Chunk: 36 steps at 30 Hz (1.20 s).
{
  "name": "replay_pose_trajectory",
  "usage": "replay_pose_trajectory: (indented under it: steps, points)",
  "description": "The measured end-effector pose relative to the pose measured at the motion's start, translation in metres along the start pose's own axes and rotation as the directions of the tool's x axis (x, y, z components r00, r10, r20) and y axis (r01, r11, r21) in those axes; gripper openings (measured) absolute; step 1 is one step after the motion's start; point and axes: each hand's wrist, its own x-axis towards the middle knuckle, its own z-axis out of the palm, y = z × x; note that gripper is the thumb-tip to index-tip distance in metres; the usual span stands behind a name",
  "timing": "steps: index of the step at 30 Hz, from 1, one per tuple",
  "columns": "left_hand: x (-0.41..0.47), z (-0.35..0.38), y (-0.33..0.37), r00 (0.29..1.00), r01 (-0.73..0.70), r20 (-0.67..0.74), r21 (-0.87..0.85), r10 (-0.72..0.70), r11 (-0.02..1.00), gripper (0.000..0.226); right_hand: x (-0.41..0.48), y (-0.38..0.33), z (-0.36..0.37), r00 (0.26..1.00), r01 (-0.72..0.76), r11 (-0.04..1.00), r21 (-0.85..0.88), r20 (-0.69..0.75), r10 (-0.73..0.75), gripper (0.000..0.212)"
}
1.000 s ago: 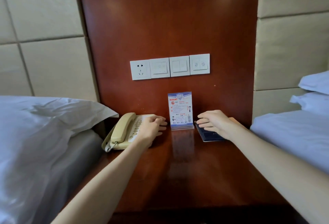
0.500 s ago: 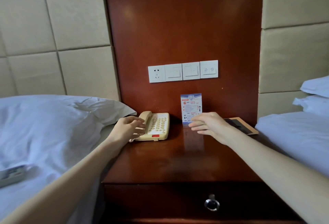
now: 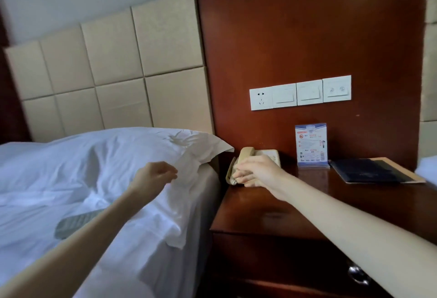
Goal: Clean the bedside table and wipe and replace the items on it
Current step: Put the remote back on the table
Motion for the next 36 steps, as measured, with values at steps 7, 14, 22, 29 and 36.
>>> replay_pose_trajectory:
  steps: [7,14,22,29,36]
  points:
    - [-0.007,-0.076,-0.051,0.986,0.169,-0.061,0.266,-0.158,0.949,0.011,0.016,-0.007,0.092,0.984,0.058,0.998,-0.008,0.172,-0.055,0.015]
    - [-0.015,-0.116,-0.097,0.959,0.279,-0.083,0.424,-0.269,0.862,0.021,0.022,-0.011,0.170,0.945,0.117,0.991,-0.063,0.314,-0.091,0.004]
    - [-0.025,-0.124,-0.119,0.939,0.164,0.154,0.584,-0.307,0.795,0.052,0.036,-0.002,0.226,0.878,0.208,0.954,-0.216,0.470,-0.085,0.038]
    - [-0.027,-0.124,-0.125,0.970,0.061,0.147,0.618,-0.192,0.783,0.039,0.043,0.012,0.247,0.893,0.192,0.962,-0.192,0.442,-0.090,0.041]
    - [-0.026,-0.131,-0.126,0.995,0.045,0.056,0.524,-0.088,0.850,0.036,0.043,0.000,0.242,0.906,0.239,0.971,0.004,0.360,-0.225,0.030]
